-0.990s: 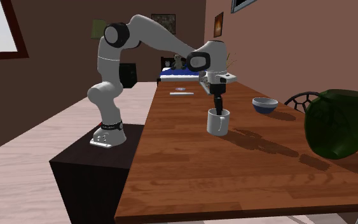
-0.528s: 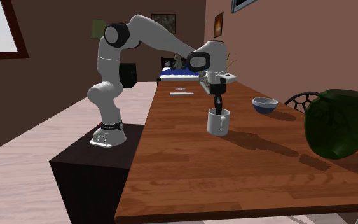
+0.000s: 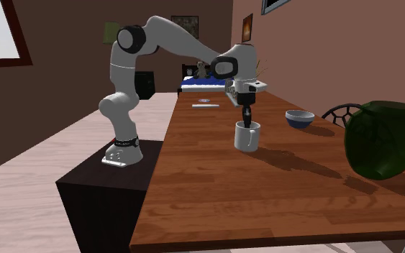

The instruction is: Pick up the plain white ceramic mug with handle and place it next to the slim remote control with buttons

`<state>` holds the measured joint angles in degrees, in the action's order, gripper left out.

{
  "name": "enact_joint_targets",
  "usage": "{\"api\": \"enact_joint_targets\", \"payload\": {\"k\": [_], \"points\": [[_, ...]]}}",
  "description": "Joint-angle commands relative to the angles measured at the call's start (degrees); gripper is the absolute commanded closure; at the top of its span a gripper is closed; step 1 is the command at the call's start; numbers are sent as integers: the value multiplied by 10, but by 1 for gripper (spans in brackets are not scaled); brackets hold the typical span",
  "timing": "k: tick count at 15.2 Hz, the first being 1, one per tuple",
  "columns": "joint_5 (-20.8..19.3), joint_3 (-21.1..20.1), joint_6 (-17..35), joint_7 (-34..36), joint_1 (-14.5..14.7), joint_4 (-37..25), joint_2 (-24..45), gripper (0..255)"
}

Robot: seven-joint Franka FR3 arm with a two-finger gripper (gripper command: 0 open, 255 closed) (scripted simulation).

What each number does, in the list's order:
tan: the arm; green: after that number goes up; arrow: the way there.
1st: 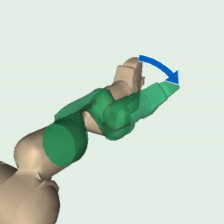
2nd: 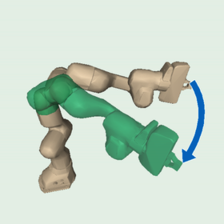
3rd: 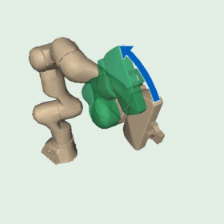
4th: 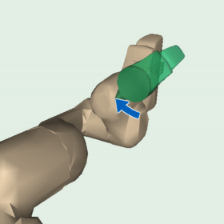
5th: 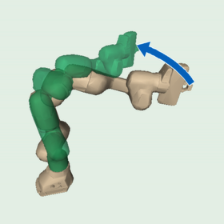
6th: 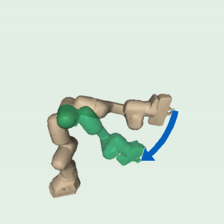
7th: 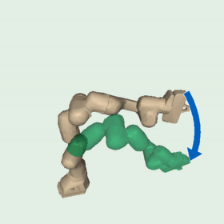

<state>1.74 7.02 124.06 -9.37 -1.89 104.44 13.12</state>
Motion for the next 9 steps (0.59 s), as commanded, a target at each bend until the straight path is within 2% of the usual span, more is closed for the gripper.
{"api": "enact_joint_targets", "payload": {"k": [1, 9], "points": [[-1, 0, -12, 0, 0, -9, -3, 255], [-3, 1, -69, 2, 0, -51, -18, 255]]}}
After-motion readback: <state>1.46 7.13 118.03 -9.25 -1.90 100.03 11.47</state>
